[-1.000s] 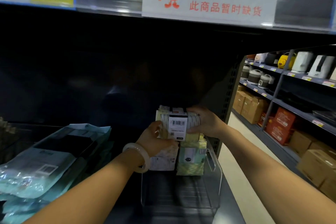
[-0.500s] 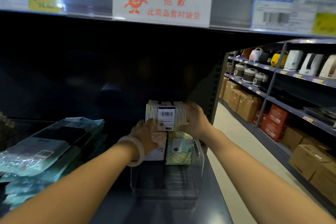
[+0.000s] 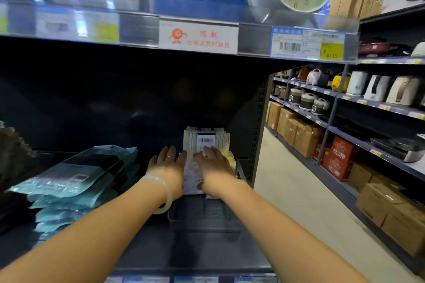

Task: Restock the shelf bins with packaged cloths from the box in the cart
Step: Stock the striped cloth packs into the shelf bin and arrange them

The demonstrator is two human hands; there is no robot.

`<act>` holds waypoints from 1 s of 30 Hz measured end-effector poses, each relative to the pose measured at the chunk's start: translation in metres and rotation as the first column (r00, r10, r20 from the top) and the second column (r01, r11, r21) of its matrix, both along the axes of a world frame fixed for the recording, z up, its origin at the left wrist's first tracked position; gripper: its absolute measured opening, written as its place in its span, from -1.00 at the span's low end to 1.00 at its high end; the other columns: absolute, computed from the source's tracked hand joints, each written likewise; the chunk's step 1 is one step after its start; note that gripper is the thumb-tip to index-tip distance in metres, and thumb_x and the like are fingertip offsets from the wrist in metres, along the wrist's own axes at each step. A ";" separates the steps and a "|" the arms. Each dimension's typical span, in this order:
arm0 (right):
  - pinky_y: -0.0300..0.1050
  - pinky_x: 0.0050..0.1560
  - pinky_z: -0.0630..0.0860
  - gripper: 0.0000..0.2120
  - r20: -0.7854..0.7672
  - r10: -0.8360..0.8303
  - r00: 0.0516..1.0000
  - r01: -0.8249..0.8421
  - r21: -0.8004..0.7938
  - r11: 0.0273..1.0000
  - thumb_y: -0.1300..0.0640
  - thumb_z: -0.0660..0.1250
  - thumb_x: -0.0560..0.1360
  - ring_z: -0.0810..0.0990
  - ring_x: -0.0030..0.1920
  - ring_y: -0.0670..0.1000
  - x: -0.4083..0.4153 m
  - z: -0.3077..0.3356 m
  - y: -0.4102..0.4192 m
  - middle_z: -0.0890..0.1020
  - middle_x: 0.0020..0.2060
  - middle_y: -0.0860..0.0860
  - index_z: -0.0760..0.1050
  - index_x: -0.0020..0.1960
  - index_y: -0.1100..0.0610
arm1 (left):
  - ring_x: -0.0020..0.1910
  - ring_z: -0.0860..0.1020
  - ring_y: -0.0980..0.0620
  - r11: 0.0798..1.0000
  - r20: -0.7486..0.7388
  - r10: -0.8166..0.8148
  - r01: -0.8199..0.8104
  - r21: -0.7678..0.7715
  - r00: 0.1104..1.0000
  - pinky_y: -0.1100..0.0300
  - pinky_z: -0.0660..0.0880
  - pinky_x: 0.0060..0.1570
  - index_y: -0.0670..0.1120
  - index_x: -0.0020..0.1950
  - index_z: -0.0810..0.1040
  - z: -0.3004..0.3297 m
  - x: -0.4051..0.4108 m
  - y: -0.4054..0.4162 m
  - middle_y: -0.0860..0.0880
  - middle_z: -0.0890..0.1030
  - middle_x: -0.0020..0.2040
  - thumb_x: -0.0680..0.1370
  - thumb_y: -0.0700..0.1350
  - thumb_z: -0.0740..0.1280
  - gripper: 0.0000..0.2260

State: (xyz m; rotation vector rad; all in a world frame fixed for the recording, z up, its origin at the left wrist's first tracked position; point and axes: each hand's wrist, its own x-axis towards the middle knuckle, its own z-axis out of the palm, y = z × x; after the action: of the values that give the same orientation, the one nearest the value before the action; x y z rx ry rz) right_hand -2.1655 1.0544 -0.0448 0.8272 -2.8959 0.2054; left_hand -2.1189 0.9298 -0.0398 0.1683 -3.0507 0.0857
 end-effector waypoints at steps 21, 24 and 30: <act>0.08 0.37 0.24 -0.34 -0.080 0.491 0.867 -0.491 0.023 0.871 0.02 0.39 0.46 0.10 0.47 0.21 0.303 0.011 -0.331 0.19 0.44 0.17 0.17 0.45 0.13 | 0.55 -0.13 -0.16 0.867 0.037 0.499 -0.499 -0.020 0.866 -0.10 -0.01 0.49 -0.04 0.56 -0.10 0.000 0.358 -0.294 -0.15 -0.12 0.57 0.54 0.06 0.30 -0.25; 0.14 0.37 0.23 -0.36 -0.025 0.586 0.810 -0.586 0.020 0.810 0.04 0.36 0.48 0.06 0.48 0.20 0.345 -0.005 -0.388 0.16 0.45 0.17 0.15 0.46 0.10 | 0.54 -0.07 -0.16 0.795 0.053 0.606 -0.606 -0.022 0.793 -0.10 0.05 0.48 -0.04 0.55 -0.04 -0.015 0.409 -0.340 -0.16 -0.03 0.55 0.52 0.06 0.31 -0.26; 0.09 0.38 0.23 -0.32 0.024 0.703 0.710 -0.702 0.088 0.706 0.02 0.43 0.41 0.11 0.47 0.20 0.396 -0.036 -0.495 0.21 0.42 0.16 0.20 0.42 0.12 | 0.55 -0.11 -0.16 0.643 0.138 0.755 -0.765 0.034 0.641 -0.09 0.00 0.49 -0.03 0.55 -0.03 -0.044 0.474 -0.430 -0.16 -0.08 0.56 0.53 -0.08 0.30 -0.30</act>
State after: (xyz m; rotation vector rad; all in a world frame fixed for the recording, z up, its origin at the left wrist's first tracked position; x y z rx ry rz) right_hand -1.7690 0.5596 -0.0811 1.9192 -2.4235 0.1266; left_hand -1.6453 0.5000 -0.0834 1.5032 -2.8300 0.0059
